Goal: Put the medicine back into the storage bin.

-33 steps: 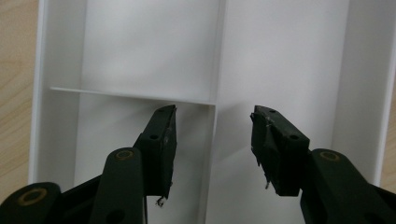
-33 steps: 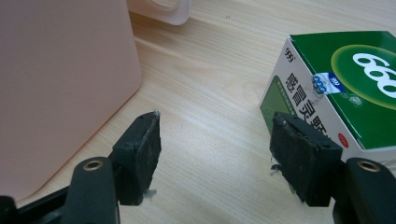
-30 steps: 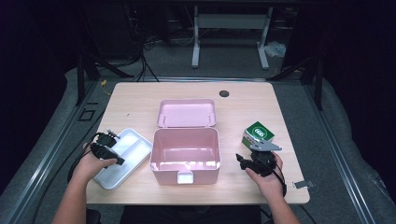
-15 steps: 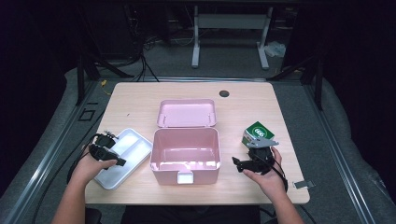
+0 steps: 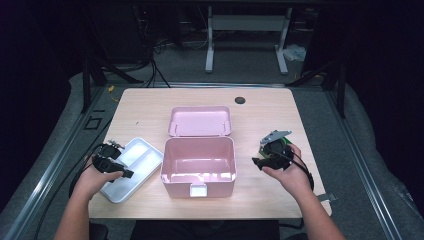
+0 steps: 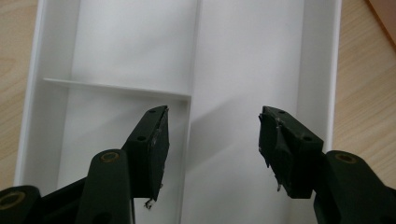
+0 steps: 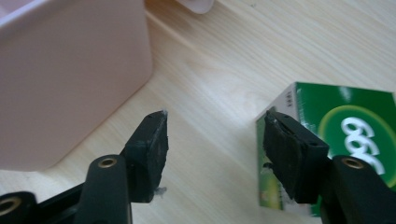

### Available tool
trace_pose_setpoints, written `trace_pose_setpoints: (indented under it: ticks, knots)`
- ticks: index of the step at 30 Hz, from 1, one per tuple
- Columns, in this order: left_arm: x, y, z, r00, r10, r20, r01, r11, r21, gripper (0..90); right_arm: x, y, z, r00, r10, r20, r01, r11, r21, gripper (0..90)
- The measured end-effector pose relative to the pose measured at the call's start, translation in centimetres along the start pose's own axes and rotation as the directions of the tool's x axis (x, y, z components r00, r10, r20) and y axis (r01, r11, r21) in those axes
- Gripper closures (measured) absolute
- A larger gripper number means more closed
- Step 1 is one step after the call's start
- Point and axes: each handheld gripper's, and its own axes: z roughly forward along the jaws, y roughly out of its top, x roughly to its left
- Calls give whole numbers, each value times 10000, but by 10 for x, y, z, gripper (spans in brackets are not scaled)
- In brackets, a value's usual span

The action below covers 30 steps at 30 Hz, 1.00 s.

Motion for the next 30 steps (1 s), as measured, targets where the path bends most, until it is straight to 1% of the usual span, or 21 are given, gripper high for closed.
trace_pose_setpoints:
  ticks: [1,2,3,4,7,9,11,12,13,14,15,16,19,20,21,22,24,25,26,28,30]
  knots:
    - [0,0,0,10000,4,13,-4,10000,14,431,-4,4,0,10000,-31,11,31,9999,118,408]
    - [0,0,0,10000,4,13,-4,10000,14,431,-4,4,0,10000,-31,11,31,9999,118,408]
    - [1,0,0,10000,52,5,-52,10000,29,431,-11,10,2,10000,43,34,-45,9993,359,410]
    - [1,-1,0,10000,-28,-31,29,10000,25,431,-14,13,3,10000,36,18,-37,9988,487,416]
    - [2,-1,0,10000,-40,-74,40,10000,38,431,-23,20,7,9999,127,-25,-125,9968,789,435]
    - [2,-1,-1,10000,9,-97,-9,10000,30,431,-29,24,9,9998,201,-80,-192,9948,997,439]
    - [2,-1,-2,10000,32,-91,-31,10000,48,431,-34,27,11,9997,231,20,-232,9919,1246,439]
    - [2,-1,-2,10000,32,-91,-31,10000,48,431,-34,27,11,9997,231,20,-232,9919,1246,439]
    - [2,-1,-2,9999,-39,-93,39,10000,2,431,-36,29,12,9996,271,-16,-266,9900,1384,439]
    - [2,-1,-3,9999,-45,-100,45,10000,-24,431,-42,32,14,9995,304,27,-304,9846,1723,423]
    - [2,-1,-3,9999,-45,-100,45,10000,-24,431,-42,32,14,9995,304,27,-304,9846,1723,423]
    - [3,-2,-4,9999,-59,-91,59,10000,-25,431,-48,36,15,9995,316,98,-330,9762,2142,378]
    - [3,-2,-3,9999,-118,-96,118,9999,-23,431,-56,41,18,9993,341,171,-376,9589,2812,313]
    - [3,-2,-3,9999,-118,-96,118,9999,-23,430,-60,42,19,9989,413,233,-464,9508,3063,313]
    - [3,-2,-3,9999,-90,-103,91,10000,29,430,-64,43,21,9988,444,202,-486,9437,3273,267]
    - [2,-2,-2,9999,-103,-103,103,9999,25,430,-68,43,22,9984,515,224,-561,9392,3388,253]
    - [2,-2,-2,10000,-24,-95,25,10000,65,430,-76,44,24,9976,657,238,-699,9272,3680,217]
    - [2,-2,-2,10000,-24,-95,25,10000,65,430,-76,44,24,9976,657,238,-699,9272,3680,217]
    - [2,-1,-2,9999,-78,-76,78,10000,46,430,-81,44,27,9971,739,159,-741,9155,3955,178]
    - [2,-1,-3,9999,-98,-73,98,10000,17,430,-85,44,31,9972,741,88,-708,9016,4268,148]
    - [2,-1,-3,9999,-90,-64,90,10000,12,430,-87,44,35,9971,757,41,-693,8884,4537,145]
